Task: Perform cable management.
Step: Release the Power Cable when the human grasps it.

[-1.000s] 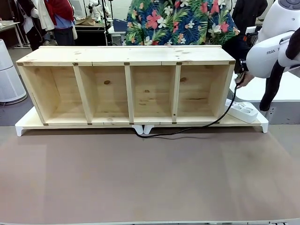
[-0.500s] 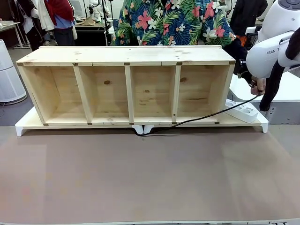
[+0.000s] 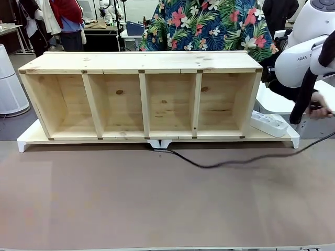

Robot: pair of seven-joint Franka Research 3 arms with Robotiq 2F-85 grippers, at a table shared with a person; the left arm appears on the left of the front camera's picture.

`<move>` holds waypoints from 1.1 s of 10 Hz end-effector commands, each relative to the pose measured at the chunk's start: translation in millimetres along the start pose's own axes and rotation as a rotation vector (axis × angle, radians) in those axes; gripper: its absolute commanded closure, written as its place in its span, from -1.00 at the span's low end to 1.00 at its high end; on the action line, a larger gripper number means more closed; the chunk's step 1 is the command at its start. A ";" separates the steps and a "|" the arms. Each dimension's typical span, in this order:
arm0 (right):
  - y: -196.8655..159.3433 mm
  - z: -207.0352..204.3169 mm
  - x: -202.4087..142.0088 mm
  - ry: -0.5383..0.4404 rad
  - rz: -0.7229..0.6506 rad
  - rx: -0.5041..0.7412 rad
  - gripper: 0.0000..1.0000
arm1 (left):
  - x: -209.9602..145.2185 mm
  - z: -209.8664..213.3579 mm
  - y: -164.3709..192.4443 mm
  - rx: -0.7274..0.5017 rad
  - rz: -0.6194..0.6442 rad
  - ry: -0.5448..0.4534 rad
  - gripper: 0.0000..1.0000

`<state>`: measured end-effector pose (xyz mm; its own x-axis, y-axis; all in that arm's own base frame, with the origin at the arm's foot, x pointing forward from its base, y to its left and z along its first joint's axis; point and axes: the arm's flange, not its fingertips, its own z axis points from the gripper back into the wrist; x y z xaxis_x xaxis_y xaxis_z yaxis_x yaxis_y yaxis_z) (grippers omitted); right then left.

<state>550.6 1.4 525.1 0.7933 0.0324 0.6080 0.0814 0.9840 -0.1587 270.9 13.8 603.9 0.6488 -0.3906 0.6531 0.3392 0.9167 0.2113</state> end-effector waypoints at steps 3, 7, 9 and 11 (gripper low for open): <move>0.0 0.0 -0.7 0.008 -0.001 -0.002 -1.00 | 0.5 0.1 -0.2 0.000 0.012 -0.004 -1.00; 0.0 0.0 -0.7 0.008 -0.001 -0.002 -1.00 | 0.5 0.1 -0.2 0.000 0.012 -0.004 -1.00; 0.0 0.0 -0.7 0.008 -0.001 -0.002 -1.00 | 0.5 0.1 -0.2 0.000 0.012 -0.004 -1.00; 0.0 0.0 -0.7 0.008 -0.001 -0.002 -1.00 | 0.5 0.1 -0.2 0.000 0.012 -0.004 -1.00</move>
<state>550.6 1.4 525.1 0.7933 0.0324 0.6080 0.0815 0.9840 -0.1587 270.9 13.8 603.9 0.6488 -0.3906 0.6531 0.3392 0.9167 0.2113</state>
